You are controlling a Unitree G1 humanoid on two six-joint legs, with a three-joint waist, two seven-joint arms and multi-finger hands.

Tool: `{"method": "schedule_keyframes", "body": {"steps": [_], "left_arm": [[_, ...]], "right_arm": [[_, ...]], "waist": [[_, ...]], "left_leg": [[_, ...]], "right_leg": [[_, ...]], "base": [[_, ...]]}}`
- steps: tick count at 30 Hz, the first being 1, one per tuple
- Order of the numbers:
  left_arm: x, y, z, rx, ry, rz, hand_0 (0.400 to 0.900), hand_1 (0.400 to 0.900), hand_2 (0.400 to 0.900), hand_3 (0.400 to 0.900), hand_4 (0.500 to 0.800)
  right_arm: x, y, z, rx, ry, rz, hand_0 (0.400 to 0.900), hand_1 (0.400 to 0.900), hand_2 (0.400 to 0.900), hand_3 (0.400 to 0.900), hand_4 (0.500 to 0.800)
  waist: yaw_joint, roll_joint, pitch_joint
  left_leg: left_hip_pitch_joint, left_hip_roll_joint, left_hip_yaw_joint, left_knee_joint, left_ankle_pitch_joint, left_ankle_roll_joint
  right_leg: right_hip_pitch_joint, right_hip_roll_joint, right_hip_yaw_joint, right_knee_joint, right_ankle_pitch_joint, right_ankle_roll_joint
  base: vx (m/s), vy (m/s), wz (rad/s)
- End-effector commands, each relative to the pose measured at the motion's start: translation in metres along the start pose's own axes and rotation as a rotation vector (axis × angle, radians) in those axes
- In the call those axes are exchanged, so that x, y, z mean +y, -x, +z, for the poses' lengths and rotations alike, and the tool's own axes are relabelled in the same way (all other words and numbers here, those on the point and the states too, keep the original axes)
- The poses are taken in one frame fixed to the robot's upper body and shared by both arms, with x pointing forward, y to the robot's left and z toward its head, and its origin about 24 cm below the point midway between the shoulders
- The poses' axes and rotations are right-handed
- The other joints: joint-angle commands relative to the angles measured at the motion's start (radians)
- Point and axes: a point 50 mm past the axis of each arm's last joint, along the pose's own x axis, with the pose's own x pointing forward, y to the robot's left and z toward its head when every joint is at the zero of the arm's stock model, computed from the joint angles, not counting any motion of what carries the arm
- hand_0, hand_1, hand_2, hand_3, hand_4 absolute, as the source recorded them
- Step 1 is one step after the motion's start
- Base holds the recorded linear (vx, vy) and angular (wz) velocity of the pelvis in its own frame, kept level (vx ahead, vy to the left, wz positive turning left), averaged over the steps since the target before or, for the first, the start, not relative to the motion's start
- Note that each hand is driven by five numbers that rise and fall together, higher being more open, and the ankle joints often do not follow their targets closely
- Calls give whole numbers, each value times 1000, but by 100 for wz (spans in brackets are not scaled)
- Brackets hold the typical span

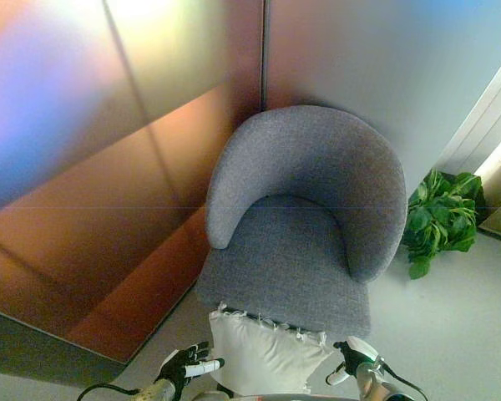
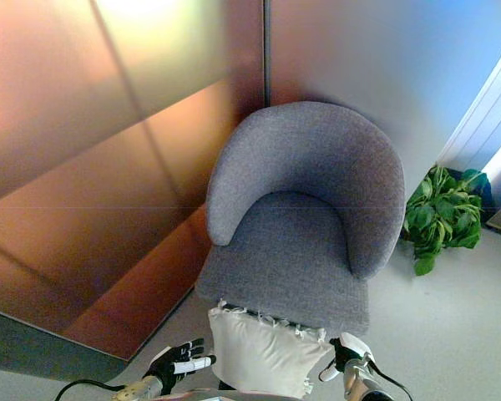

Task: Pick up the pillow and put it on the sofa.

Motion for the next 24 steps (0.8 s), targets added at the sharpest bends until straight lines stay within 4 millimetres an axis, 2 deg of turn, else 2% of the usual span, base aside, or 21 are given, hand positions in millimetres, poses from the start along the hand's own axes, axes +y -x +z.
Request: {"method": "schedule_keyframes", "body": {"steps": [1,14,24], "left_arm": [[0,-12,46,-145,-71,-21,900,900,900,900,800],[1,-11,47,-154,-66,5,900,900,900,900,800],[-6,-15,62,-212,-69,0,900,900,900,900,800]], "right_arm": [[-48,-9,18,-76,47,-157,900,900,900,900,800],[-48,-9,16,-76,50,-162,900,900,900,900,800],[-70,-12,26,-94,72,-231,900,900,900,900,800]], "waist": [[25,-20,11],[31,-17,22],[44,9,75]], "left_leg": [[49,-10,10,3,-117,-6],[41,-13,2,5,-115,-5],[-16,-25,-28,14,-98,-3]], "right_leg": [[-59,-38,3,69,-3,58],[-65,-40,-2,74,-5,57],[-126,-52,-9,97,-1,49]], "base": [[0,0,0],[18,-5,1],[-10,-2,5]]}}
